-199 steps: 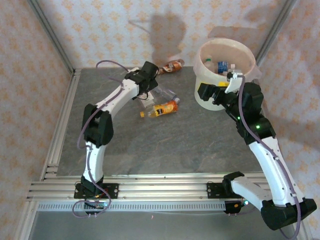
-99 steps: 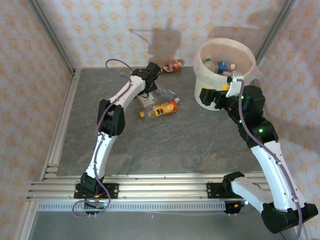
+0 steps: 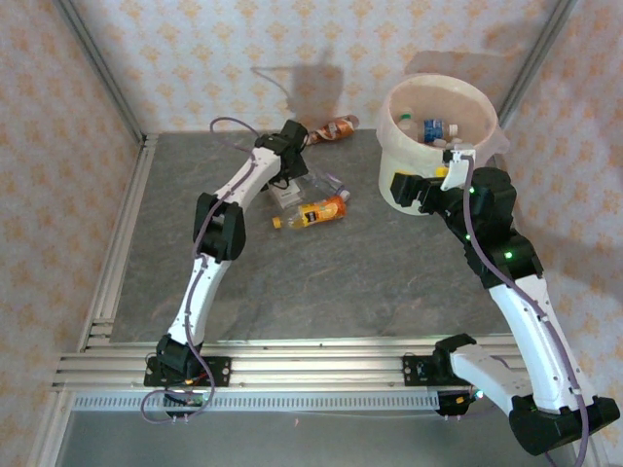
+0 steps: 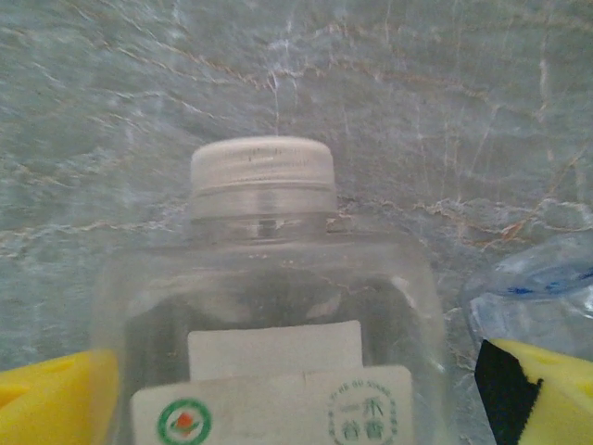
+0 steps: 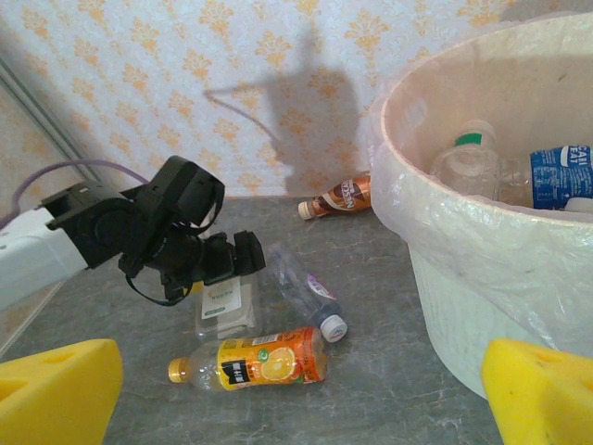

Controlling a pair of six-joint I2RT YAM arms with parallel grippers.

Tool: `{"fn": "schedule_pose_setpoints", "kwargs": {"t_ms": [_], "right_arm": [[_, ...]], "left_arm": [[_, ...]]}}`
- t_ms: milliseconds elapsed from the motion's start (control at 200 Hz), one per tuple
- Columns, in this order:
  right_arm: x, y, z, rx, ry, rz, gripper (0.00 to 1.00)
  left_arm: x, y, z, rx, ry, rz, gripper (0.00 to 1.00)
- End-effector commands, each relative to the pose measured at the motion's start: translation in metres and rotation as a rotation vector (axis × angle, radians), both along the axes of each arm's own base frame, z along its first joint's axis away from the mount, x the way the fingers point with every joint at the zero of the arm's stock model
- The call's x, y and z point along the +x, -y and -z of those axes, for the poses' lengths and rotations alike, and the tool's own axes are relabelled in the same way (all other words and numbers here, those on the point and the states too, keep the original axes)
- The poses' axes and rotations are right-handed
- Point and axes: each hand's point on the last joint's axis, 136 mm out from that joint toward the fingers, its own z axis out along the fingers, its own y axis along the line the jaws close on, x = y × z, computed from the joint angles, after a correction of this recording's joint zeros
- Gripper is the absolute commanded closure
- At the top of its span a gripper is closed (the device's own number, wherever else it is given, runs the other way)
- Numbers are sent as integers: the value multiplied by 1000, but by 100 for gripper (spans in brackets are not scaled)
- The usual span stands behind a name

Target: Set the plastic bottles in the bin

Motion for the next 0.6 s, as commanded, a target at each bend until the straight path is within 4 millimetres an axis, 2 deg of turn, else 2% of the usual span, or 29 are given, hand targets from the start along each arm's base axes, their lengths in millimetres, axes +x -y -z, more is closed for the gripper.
{"fn": "schedule_pose_setpoints", "kwargs": {"t_ms": [0, 135, 280, 350, 495, 595], "right_arm": [[-1, 1, 0, -11, 4, 6, 1], [-1, 2, 2, -15, -4, 12, 1], [-1, 2, 5, -15, -13, 9, 1], [0, 1, 8, -11, -22, 7, 1], [7, -1, 20, 52, -75, 30, 1], [9, -10, 28, 123, -123, 7, 1]], "left_arm": [[3, 0, 6, -3, -9, 18, 0], [0, -8, 8, 36, -19, 0, 1], [-1, -13, 0, 56, -11, -1, 17], [0, -12, -9, 44, 10, 1, 21], [-1, -11, -31, 26, 60, 7, 23], [-4, -11, -47, 16, 95, 21, 25]]}}
